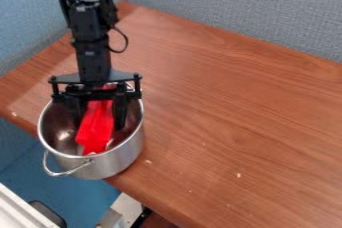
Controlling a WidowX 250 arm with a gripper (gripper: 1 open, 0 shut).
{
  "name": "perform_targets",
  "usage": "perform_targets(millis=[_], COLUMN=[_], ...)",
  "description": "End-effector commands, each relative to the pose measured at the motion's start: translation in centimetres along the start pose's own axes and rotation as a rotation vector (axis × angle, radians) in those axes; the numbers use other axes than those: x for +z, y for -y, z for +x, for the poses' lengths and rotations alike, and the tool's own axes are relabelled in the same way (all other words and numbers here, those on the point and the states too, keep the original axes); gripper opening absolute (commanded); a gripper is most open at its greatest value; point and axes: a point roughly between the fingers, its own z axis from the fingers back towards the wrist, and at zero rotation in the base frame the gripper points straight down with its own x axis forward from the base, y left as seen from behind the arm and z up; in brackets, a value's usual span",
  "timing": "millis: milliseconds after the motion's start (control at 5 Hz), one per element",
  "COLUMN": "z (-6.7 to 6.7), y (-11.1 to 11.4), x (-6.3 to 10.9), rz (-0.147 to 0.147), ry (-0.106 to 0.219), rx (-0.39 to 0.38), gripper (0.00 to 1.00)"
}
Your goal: Move the red object from the metal pot to the table
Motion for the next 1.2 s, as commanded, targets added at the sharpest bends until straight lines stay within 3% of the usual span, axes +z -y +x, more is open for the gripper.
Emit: perform_targets(millis=[0,200,400,600,800,1000], z=[0.5,0.6,1.2,1.5,0.6,0.6], y=[-0.9,-1.4,-0.8,0.9,1.1,1.5], x=[2.3,3.6,5.7,6.8,4.8,4.7], rz=[-0.02,-0.04,-0.087,-0.101,-0.105,-0.11], ry=[0.059,0.063,0.071,0.063,0.065,0.053], rx=[0.005,-0.006,-0.029,-0.077,-0.08,-0.097], gripper=[0.0,0.0,0.0,0.0,0.0,0.0])
